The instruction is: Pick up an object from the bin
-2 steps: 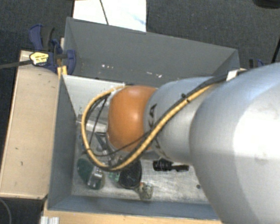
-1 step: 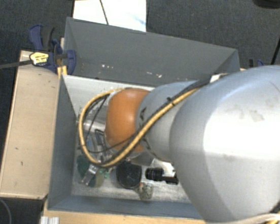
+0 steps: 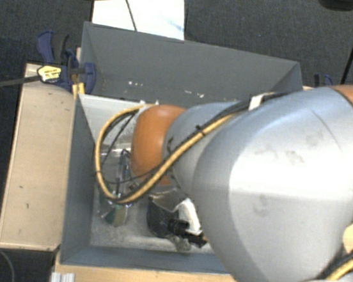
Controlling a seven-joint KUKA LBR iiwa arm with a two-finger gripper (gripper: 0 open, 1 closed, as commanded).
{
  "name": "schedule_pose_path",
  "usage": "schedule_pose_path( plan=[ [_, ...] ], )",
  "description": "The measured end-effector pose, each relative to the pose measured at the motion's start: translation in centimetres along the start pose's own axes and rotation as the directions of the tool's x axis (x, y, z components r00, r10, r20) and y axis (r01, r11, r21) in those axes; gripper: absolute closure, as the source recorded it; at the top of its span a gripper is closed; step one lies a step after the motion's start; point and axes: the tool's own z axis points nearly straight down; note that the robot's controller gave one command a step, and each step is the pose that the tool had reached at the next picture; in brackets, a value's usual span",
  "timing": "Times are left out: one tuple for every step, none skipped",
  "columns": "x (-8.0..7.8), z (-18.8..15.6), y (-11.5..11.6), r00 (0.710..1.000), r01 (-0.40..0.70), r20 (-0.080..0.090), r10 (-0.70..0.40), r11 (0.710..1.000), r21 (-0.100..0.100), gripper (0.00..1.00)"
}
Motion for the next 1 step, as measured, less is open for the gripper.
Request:
schedule_pose_path(
  plan=[
    [-0.21,-0.18,0.07,1.000,0.003,0.004,-0.003,1.000,-0.002,1.00]
  ],
)
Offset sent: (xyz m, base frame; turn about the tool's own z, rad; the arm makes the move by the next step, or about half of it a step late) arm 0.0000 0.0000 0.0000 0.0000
